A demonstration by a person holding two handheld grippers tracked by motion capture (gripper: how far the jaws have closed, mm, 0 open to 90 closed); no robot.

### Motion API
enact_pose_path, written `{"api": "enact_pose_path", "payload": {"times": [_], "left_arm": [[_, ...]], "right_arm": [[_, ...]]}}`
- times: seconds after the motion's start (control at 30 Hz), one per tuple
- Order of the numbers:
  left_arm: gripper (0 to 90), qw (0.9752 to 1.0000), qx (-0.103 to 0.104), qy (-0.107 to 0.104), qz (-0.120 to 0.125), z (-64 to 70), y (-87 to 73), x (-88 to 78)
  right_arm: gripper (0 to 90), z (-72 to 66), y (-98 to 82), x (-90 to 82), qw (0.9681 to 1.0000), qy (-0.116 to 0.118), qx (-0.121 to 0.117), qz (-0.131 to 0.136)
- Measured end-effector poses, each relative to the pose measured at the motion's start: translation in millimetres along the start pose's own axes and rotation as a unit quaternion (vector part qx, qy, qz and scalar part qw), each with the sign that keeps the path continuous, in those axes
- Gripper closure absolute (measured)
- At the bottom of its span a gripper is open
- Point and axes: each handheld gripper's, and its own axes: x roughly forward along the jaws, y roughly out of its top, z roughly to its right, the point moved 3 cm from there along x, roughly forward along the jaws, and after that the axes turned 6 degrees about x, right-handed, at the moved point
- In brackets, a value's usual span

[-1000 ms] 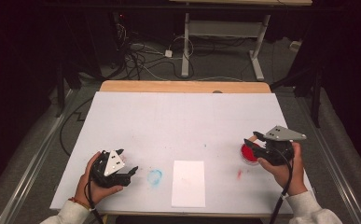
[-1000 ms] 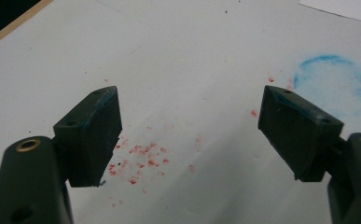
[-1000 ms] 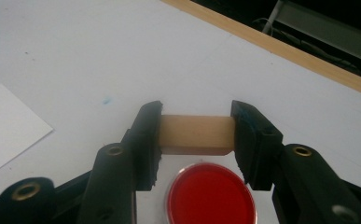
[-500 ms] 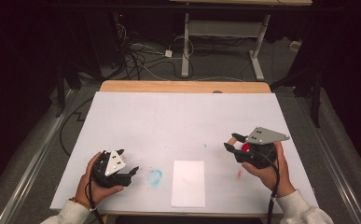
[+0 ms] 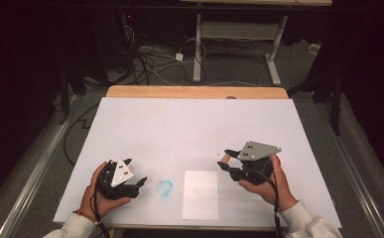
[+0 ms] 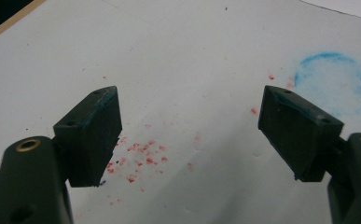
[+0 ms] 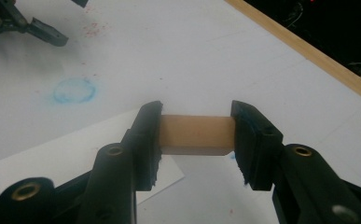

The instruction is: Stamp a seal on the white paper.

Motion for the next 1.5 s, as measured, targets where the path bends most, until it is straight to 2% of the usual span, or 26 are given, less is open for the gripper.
{"api": "enact_pose_path", "payload": {"times": [0.37, 0.5, 0.7, 1.0, 1.3, 1.37, 1.5], "left_arm": [[20.7, 1.0000, 0.001, 0.000, 0.000, 0.1, -0.4, -0.4], [20.8, 1.0000, 0.003, -0.002, -0.002, 0.0, -0.8, -0.7], [20.7, 1.0000, 0.004, -0.003, -0.004, 0.8, -0.8, -0.2], [20.7, 1.0000, 0.006, -0.004, -0.004, 1.0, -1.0, -0.8], [20.7, 0.9999, 0.008, -0.008, -0.005, 1.6, -1.0, -0.5], [20.7, 0.9999, 0.008, -0.008, -0.005, 1.5, -1.0, -0.6], [20.7, 0.9999, 0.007, -0.007, -0.004, 1.8, -0.8, -0.5]], "right_arm": [[55.7, -21.0, -0.8, 21.9, 0.9984, 0.040, -0.027, -0.029], [55.7, -28.6, -5.9, 30.6, 0.9964, 0.054, -0.039, -0.052], [55.7, -38.1, -15.1, 43.5, 0.9911, 0.084, -0.057, -0.086], [55.7, -49.0, -28.0, 57.8, 0.9829, 0.107, -0.073, -0.131], [55.7, -54.8, -35.4, 68.0, 0.9768, 0.125, -0.081, -0.154], [55.7, -56.0, -37.6, 70.3, 0.9746, 0.130, -0.084, -0.162], [55.7, -54.8, -38.5, 71.4, 0.9739, 0.135, -0.081, -0.164]]}}
